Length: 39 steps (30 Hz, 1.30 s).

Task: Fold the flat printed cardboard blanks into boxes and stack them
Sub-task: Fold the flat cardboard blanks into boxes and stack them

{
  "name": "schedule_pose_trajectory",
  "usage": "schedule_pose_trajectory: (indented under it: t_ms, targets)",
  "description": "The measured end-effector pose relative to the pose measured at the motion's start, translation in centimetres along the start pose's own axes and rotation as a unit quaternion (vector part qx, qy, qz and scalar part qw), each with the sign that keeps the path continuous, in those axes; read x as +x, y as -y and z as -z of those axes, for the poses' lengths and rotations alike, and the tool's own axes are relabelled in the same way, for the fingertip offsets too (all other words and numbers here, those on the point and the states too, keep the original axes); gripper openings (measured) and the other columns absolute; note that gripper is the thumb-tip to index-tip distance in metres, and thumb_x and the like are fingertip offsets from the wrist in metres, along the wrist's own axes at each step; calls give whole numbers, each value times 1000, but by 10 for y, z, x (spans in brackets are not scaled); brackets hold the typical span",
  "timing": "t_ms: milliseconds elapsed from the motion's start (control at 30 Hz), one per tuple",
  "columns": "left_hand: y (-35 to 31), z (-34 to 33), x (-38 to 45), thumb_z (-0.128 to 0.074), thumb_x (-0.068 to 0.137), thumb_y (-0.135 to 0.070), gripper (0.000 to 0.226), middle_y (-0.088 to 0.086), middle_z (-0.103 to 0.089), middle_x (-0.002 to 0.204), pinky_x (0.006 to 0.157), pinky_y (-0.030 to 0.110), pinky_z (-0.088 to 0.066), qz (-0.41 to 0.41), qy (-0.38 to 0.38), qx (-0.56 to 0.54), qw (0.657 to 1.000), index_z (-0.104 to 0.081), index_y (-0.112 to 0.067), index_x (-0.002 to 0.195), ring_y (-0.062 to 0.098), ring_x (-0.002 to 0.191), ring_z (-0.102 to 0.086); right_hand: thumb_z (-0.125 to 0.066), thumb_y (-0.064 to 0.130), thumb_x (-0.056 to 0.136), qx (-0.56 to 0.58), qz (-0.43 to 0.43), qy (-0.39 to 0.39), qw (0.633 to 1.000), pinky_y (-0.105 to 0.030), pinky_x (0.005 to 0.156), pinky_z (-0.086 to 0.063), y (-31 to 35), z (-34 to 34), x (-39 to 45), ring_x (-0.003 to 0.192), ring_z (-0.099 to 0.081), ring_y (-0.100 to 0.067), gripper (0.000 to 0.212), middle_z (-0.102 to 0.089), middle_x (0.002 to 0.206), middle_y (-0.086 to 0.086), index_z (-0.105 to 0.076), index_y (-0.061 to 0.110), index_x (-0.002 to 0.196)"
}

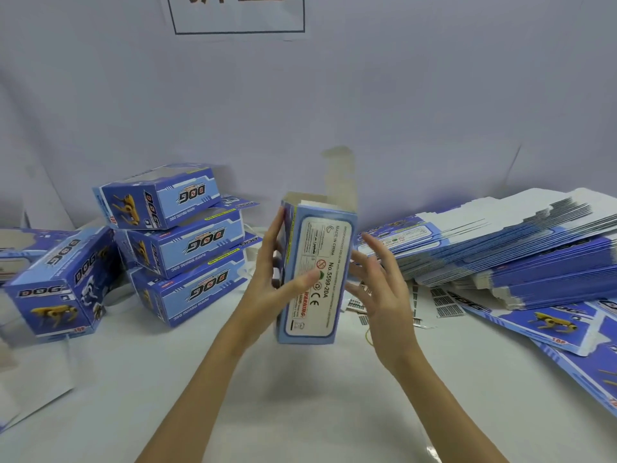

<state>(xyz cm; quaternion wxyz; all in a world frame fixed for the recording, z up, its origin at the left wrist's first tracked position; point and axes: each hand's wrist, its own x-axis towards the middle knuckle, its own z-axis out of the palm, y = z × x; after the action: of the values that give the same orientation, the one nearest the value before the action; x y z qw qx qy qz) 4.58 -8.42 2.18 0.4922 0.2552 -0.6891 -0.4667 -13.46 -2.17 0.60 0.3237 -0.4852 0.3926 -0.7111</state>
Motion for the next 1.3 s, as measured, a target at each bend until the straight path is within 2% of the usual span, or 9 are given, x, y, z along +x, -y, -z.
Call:
schedule_pose_trajectory:
  t_ms: [167, 300, 400, 467, 567, 667, 900, 1133, 1300]
  targets:
    - [0, 1, 2, -83, 74, -52, 89, -13, -68, 129, 80, 39, -64, 52, 53, -67, 995, -32, -72, 144, 24, 118, -70, -43, 55, 104, -29, -62, 41, 997, -54, 103, -57, 0, -4, -1, 127, -67, -23, 52, -69, 136, 0, -50, 31, 150]
    - [3, 1, -6, -88, 71, -60, 77, 9, -76, 114, 70, 34, -63, 146, 88, -208, 963, -62, -27, 135, 28, 94, -78, -48, 70, 95, 5, -172, 100, 980, -63, 111, -49, -3, -5, -5, 128, -67, -25, 67, -69, 139, 0, -51, 32, 150]
    - [8, 3, -2, -72, 85, -63, 62, 8, -77, 87, 59, 28, -60, 188, 51, -213, 958, -70, -7, 110, 21, 70, -76, -64, 60, 93, 90, -236, 116, 961, -51, 84, -63, -2, 5, -2, 113, -74, -30, 67, -70, 138, -9, -53, 26, 149]
    - [13, 4, 4, -57, 92, -66, 55, 0, -77, 75, 54, 22, -57, 196, -3, -166, 966, -72, -13, 97, 13, 61, -74, -75, 49, 92, 91, -224, 98, 965, -45, 83, -65, 0, 10, 0, 115, -74, -23, 63, -70, 138, -4, -52, 37, 149]
    - [19, 9, 9, -55, 83, -75, 40, -9, -80, 96, 59, 16, -57, 186, -98, -69, 975, -75, -47, 103, 5, 81, -77, -80, 52, 80, 17, -182, 37, 983, -49, 88, -64, -4, 10, 3, 111, -76, -25, 69, -72, 126, -9, -50, 56, 142]
    - [22, 7, 9, -64, 79, -80, 59, -7, -78, 115, 78, 32, -62, 217, -56, -100, 970, -62, -45, 127, 16, 102, -77, -78, 54, 80, -51, -155, 42, 986, -36, 74, -65, -10, 8, 1, 106, -77, -15, 69, -68, 124, -2, -48, 60, 141]
    - [22, 9, 11, -72, 77, -66, 66, -1, -77, 115, 86, 49, -63, 181, -204, -139, 952, -55, -39, 134, 24, 102, -77, -77, 54, 88, -157, -173, 200, 952, -34, 75, -64, -15, 8, -5, 103, -76, -19, 84, -67, 127, 0, -27, 58, 156]
    - [37, 30, 13, -22, 98, -79, 79, 13, -76, 108, 71, 36, -57, 287, -214, -150, 922, -68, -19, 122, 28, 84, -73, -73, 56, 89, 127, -85, -133, 979, -34, 70, -63, -13, -43, 4, 76, -73, -16, 50, -77, 87, 6, -52, 31, 128]
    - [51, 31, 13, -19, 102, -73, 82, 6, -78, 88, 61, 31, -54, 309, -202, -131, 920, -75, -13, 103, 22, 64, -71, -70, 42, 99, 183, -15, -164, 969, -27, 73, -61, 29, -120, 51, 78, -76, -10, 43, -74, 107, -12, -44, 28, 131]
